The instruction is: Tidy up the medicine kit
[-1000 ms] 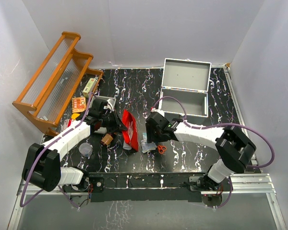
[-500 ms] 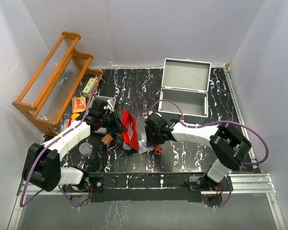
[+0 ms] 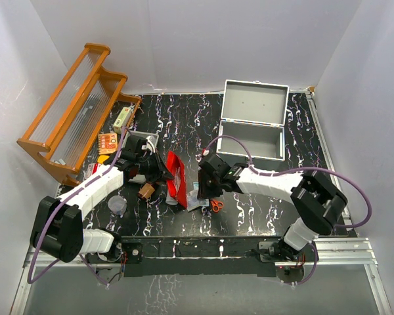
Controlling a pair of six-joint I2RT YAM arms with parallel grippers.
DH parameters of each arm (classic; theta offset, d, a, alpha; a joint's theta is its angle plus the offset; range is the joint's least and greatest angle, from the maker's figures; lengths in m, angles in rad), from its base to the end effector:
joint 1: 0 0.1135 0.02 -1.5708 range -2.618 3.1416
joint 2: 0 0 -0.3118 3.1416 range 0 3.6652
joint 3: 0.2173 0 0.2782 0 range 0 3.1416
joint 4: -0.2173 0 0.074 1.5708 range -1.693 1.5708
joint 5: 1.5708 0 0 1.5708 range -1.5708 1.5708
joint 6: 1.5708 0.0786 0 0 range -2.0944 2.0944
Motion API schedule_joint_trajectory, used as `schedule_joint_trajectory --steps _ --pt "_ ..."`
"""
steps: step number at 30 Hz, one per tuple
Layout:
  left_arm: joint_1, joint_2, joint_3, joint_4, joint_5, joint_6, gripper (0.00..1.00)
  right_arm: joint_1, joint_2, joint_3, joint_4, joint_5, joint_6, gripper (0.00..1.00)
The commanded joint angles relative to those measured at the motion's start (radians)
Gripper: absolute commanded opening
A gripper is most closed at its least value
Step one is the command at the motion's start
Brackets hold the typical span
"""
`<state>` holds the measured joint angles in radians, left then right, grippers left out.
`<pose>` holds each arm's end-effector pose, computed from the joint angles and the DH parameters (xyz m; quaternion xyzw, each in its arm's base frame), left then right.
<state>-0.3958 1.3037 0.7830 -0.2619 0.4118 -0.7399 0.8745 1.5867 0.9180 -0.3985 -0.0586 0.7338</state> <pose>0.2709 -0.1473 0.2282 -0.0774 0.9039 -0.3613 0.2153 0.2202 0.2706 0.1704 -0.0753 0.9651 0.1990 0.1523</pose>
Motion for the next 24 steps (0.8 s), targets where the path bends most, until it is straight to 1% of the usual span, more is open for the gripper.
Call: schedule_joint_trajectory --steps 1,4,6,7,11,13,15,17,19,20,24 --pt "0.001 -0.003 -0.010 -0.010 0.019 0.007 0.00 -0.001 -0.070 -0.024 0.111 -0.032 0.032 0.22" --pt "0.001 -0.003 -0.013 -0.011 0.016 0.008 0.00 -0.001 -0.089 -0.047 0.137 -0.036 0.035 0.27" --pt "0.001 -0.001 -0.012 -0.011 0.016 0.008 0.00 -0.001 -0.090 -0.055 0.146 -0.029 0.032 0.35" --pt "0.000 -0.001 -0.011 -0.012 0.015 0.010 0.00 0.000 -0.085 -0.057 0.149 -0.025 0.029 0.37" --pt "0.000 -0.001 -0.010 -0.015 0.015 0.010 0.00 -0.001 -0.047 -0.064 0.182 -0.032 0.015 0.38" --pt "0.001 -0.001 -0.011 -0.013 0.015 0.010 0.00 -0.001 -0.032 -0.071 0.213 -0.035 0.014 0.35" --pt "0.002 -0.002 -0.011 -0.013 0.015 0.010 0.00 0.000 -0.024 -0.075 0.233 -0.028 0.016 0.29" --pt "0.001 -0.002 -0.010 -0.013 0.015 0.010 0.00 0.001 -0.024 -0.072 0.237 -0.012 0.016 0.19" --pt "0.002 -0.003 -0.010 -0.015 0.015 0.010 0.00 0.001 -0.029 -0.067 0.228 0.009 0.020 0.05" --pt "0.001 -0.004 -0.008 -0.016 0.015 0.010 0.00 0.003 -0.033 -0.060 0.214 0.028 0.022 0.01" --pt "0.001 -0.007 -0.001 -0.022 0.012 0.011 0.00 0.014 -0.066 -0.020 0.116 0.120 0.026 0.00"
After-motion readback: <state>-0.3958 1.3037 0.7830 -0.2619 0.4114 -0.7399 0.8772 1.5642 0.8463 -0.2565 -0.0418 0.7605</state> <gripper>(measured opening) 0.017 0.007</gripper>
